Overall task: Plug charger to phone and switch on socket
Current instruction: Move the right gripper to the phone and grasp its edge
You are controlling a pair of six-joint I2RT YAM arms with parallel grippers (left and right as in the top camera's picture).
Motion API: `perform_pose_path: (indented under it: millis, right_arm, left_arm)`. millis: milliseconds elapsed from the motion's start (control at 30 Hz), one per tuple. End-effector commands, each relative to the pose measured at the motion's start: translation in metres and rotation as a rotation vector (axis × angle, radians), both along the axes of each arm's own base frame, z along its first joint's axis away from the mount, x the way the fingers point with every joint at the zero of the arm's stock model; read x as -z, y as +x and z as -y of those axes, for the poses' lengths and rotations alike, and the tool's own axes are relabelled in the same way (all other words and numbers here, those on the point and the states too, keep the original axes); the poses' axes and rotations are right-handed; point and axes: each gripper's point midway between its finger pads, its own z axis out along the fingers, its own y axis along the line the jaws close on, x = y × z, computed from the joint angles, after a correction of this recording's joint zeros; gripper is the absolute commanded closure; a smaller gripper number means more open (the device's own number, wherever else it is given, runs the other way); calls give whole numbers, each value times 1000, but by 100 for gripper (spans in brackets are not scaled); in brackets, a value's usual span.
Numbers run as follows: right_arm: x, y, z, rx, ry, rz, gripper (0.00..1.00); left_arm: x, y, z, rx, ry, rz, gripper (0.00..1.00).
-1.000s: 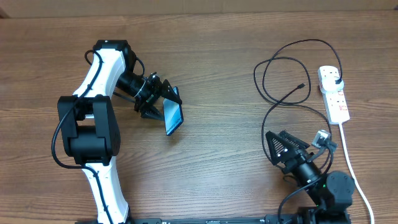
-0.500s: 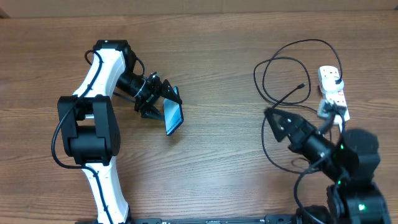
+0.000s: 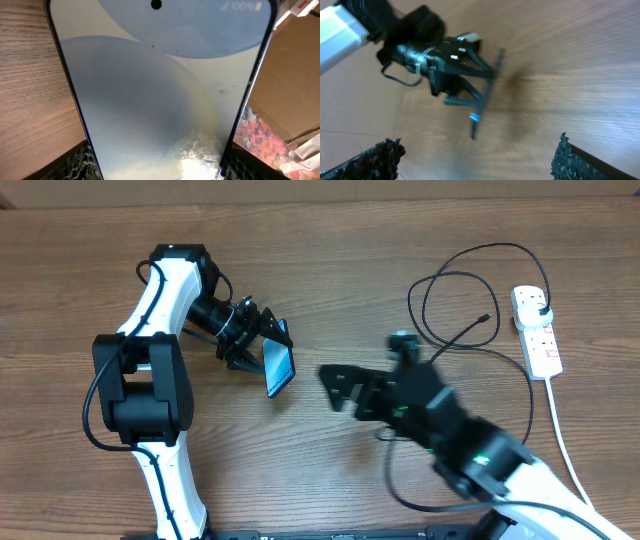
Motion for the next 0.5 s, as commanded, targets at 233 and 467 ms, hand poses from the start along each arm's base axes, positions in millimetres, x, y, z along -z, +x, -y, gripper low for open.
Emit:
perform_pose_path:
  millis: [233, 467]
  right_arm:
    - [42, 36, -48, 47, -33, 28, 0]
    - [70, 40, -73, 16, -41, 19, 0]
  left_arm:
    - [-11, 8, 4, -8, -42, 41, 33]
    - [-11, 7, 4, -8, -42, 40, 34]
